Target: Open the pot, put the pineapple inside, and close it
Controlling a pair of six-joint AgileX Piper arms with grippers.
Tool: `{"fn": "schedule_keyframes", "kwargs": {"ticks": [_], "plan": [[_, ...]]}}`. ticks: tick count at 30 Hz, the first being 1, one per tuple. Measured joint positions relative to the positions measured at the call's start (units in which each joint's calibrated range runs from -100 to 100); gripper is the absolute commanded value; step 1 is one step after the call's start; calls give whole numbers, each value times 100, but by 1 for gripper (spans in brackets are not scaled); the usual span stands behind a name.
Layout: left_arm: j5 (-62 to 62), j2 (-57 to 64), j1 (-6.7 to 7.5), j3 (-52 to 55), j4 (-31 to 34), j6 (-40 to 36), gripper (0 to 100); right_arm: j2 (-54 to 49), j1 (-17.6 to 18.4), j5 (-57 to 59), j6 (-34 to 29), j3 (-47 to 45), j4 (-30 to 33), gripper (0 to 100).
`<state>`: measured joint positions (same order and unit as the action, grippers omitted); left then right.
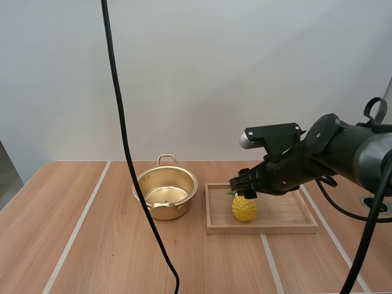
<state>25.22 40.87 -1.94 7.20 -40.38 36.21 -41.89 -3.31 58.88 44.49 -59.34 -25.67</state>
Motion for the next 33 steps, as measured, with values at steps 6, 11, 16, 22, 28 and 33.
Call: {"fn": "schedule_keyframes", "kwargs": {"ticks": [6, 11, 16, 22, 28, 33], "plan": [[0, 0, 0, 0, 0, 0, 0, 805, 0, -121, 0, 444, -80, 100], [0, 0, 0, 0, 0, 0, 0, 1513, 0, 48, 9, 556, -211, 100], [0, 0, 0, 0, 0, 0, 0, 2156, 0, 46, 50, 556, -212, 100], [0, 0, 0, 0, 0, 0, 0, 2768, 0, -339, 228, 556, -223, 100], [0, 0, 0, 0, 0, 0, 0, 3148, 0, -691, 676, 572, -464, 100], [0, 0, 0, 0, 0, 0, 0, 3372, 0, -721, 891, 745, -646, 100]]}}
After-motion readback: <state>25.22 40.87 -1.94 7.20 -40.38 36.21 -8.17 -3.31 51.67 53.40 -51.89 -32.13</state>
